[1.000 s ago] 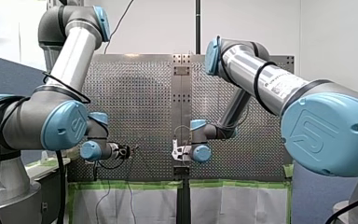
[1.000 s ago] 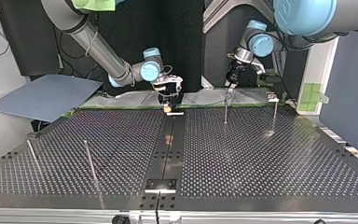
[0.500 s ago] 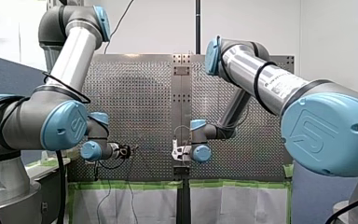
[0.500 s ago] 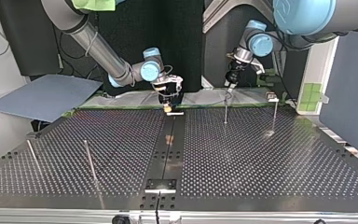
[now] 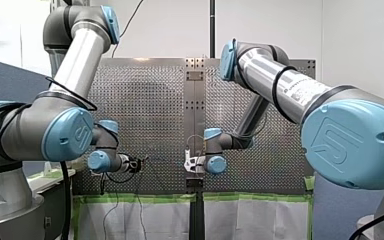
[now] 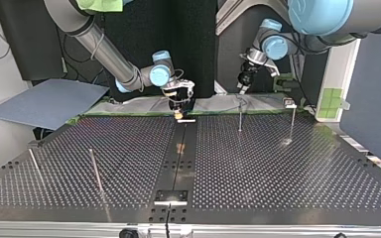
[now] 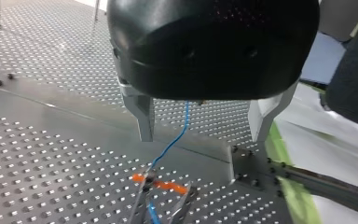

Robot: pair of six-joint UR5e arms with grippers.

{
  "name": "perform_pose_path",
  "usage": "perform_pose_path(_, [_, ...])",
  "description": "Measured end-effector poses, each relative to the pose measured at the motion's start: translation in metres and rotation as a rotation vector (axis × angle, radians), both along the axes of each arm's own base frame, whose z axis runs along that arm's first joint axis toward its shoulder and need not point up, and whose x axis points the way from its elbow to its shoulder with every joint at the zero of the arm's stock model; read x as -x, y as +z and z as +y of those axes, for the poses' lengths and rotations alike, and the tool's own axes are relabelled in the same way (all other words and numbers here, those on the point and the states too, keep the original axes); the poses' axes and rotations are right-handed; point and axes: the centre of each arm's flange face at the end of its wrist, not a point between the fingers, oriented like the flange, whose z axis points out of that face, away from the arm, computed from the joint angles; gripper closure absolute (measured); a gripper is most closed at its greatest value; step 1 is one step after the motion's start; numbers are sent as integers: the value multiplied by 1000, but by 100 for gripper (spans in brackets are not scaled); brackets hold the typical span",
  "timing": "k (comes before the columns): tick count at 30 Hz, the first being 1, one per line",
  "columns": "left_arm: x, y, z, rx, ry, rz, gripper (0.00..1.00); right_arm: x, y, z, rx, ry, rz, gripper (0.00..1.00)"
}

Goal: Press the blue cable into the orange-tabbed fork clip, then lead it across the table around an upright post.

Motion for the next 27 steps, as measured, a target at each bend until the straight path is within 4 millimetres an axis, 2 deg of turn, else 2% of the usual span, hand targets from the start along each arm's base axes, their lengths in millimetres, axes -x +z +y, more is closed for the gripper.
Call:
perform_pose_path(19, [22,-3,-31,-146,-36,17,0,0,-1,1,-1,3,3,100])
perform_pose_path(23, [23,2,-40,-149,-45,-2,0,0,-1,1,-2,4,5,100])
perform_pose_path(27, [13,16,-53,-129,-41,-54,0,0,-1,1,-2,4,5,100])
